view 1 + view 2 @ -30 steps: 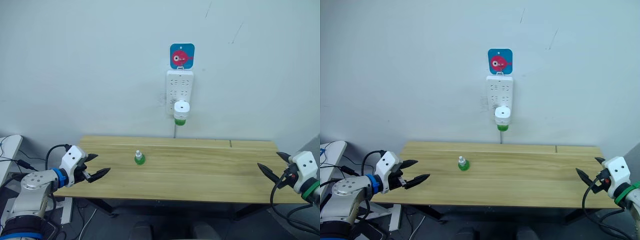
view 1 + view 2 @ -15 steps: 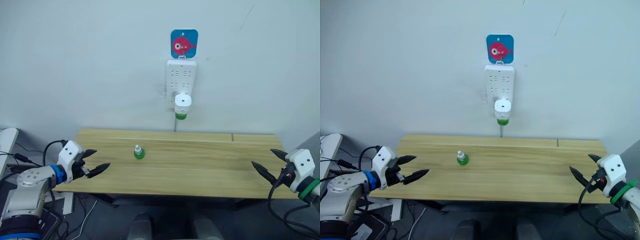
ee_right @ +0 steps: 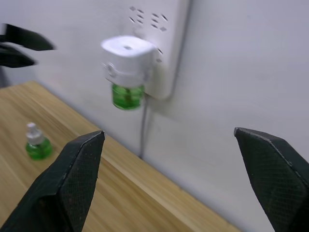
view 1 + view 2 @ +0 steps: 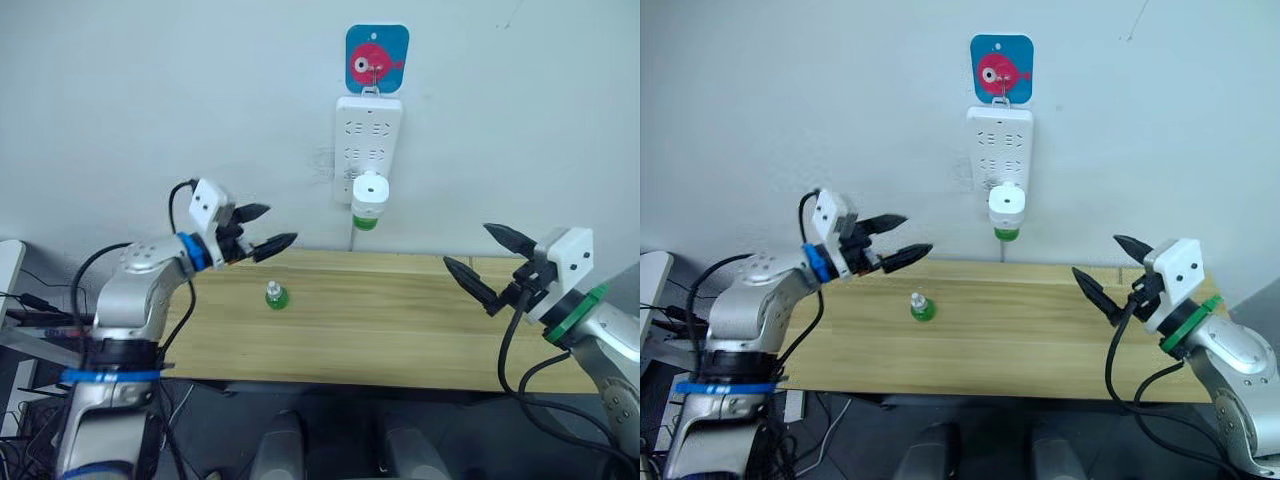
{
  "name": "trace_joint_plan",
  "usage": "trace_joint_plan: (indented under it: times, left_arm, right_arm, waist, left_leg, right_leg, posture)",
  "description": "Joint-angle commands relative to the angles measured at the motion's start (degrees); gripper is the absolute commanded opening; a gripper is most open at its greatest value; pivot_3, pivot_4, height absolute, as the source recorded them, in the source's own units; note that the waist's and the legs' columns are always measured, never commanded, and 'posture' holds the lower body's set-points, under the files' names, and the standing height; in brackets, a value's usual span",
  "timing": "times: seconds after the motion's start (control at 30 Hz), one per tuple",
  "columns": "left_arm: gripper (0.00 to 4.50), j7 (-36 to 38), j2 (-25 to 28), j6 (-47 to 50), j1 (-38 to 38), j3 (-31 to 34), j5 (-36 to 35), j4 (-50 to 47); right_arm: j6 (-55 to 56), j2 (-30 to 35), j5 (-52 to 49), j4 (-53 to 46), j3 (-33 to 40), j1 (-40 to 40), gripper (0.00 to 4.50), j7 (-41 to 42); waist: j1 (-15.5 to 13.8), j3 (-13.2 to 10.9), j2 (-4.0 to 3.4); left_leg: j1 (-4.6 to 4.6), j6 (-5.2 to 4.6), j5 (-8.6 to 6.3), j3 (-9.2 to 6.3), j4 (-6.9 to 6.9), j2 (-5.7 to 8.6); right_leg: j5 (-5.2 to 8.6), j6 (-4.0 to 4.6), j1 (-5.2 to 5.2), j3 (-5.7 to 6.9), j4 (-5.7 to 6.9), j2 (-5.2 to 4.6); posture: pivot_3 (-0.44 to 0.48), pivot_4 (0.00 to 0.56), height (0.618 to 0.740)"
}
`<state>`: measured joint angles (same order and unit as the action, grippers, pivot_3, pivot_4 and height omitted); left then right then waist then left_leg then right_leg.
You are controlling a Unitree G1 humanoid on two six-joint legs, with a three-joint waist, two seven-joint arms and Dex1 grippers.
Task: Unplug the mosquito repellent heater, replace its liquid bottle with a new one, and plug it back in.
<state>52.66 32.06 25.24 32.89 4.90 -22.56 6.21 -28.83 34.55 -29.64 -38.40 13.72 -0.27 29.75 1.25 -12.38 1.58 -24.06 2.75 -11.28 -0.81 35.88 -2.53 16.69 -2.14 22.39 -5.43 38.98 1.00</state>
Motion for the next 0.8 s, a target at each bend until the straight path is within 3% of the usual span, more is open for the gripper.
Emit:
trace_joint_plan:
  times: [0.03, 0.43, 0.57, 0.8]
  left_arm:
    - [3.93, -0.48, -2.11, -1.50, 4.90, -1.01, 0.50, 4.19]
    - [3.93, 0.09, -8.18, -17.36, 19.41, -2.53, 6.89, 29.12]
    - [3.93, 2.06, -9.50, -20.60, 21.58, -3.06, 7.76, 32.84]
    - [3.93, 4.21, -11.58, -22.07, 24.59, -2.68, 7.68, 36.54]
  right_arm:
    - [-1.59, -0.62, -1.11, -3.92, -1.06, -1.98, 4.50, -2.23]
    - [-8.02, -3.31, -2.63, -10.81, -4.50, -4.70, 4.50, -9.05]
    - [-8.97, -3.83, -2.74, -12.53, -4.18, -3.59, 4.50, -10.28]
    - [-9.90, -4.63, -2.94, -14.51, -4.51, -2.34, 4.50, -12.29]
  waist:
    - [0.44, -0.24, 0.03]
    - [1.90, -1.90, 0.34]
    - [2.07, -1.99, 0.33]
    - [2.29, -2.03, 0.36]
  left_leg:
    - [0.01, 0.00, 0.00, -0.02, 0.00, 0.01]
    - [-0.20, 0.00, 0.01, -0.10, 0.10, 0.04]
    - [-0.89, 0.02, 0.02, -0.09, 0.16, 0.04]
    - [-0.90, 0.01, 0.02, -0.10, 0.15, 0.05]
  right_leg:
    - [0.00, 0.00, 0.00, 0.02, 0.00, 0.00]
    - [-0.03, -0.06, 0.11, 0.08, 0.00, 0.00]
    - [-0.08, -0.12, 0.85, 0.07, 0.07, 0.00]
    - [-0.08, -0.13, 0.85, 0.10, 0.07, 0.00]
  posture:
    - [-0.047, 0.247, 0.740]
    - [-0.122, 0.271, 0.740]
    - [-0.138, 0.269, 0.740]
    - [-0.159, 0.263, 0.740]
